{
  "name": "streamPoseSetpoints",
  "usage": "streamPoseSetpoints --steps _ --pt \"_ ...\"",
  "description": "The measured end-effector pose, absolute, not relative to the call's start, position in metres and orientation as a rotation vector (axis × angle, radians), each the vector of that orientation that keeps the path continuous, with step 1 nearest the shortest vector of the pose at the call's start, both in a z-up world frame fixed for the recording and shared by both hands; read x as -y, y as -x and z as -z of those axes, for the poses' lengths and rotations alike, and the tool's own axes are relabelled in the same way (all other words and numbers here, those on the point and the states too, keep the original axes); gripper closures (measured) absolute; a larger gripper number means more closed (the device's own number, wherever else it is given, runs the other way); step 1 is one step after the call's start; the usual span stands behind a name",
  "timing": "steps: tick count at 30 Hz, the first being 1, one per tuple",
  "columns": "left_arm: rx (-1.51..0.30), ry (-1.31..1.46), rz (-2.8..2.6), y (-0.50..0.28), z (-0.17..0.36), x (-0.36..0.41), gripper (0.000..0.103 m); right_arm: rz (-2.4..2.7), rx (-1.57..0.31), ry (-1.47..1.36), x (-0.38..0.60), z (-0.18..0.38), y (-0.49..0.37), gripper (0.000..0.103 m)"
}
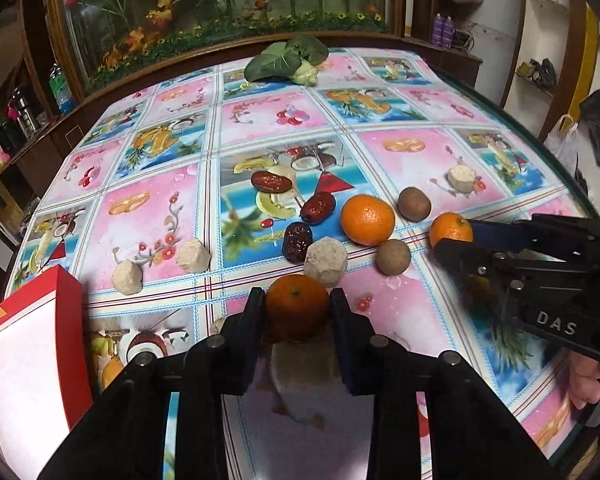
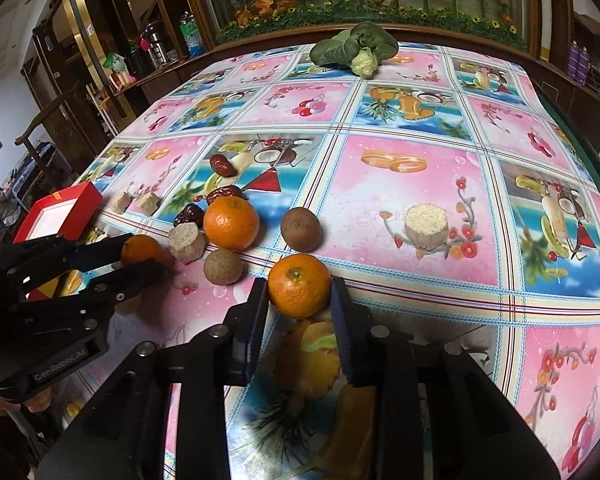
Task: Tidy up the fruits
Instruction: 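Grasp a tangerine with the left gripper while the right gripper grasps another tangerine, then carry both held tangerines over the red-rimmed white tray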
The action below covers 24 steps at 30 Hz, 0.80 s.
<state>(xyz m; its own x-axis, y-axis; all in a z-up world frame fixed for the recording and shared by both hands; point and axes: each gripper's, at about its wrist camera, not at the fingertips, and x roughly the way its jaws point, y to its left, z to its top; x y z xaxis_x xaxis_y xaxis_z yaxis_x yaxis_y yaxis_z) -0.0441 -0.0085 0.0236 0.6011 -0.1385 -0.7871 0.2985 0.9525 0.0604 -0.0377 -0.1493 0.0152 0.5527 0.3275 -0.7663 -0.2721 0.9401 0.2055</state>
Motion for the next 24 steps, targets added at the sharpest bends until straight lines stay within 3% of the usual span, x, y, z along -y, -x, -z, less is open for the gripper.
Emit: streamPoseSetpoints --steps 13,24 --pt "-0.692 -0.096 0.15 0.101 -0.082 -0.016 0.071 -0.325 -0.82 -0.142 0.165 -0.03 0.041 0.07" --pt "-0.619 0.023 -0.092 0.153 -0.101 -0.108 0.071 -0.356 -0.782 -0.133 0.14 -0.036 0.053 0.07"
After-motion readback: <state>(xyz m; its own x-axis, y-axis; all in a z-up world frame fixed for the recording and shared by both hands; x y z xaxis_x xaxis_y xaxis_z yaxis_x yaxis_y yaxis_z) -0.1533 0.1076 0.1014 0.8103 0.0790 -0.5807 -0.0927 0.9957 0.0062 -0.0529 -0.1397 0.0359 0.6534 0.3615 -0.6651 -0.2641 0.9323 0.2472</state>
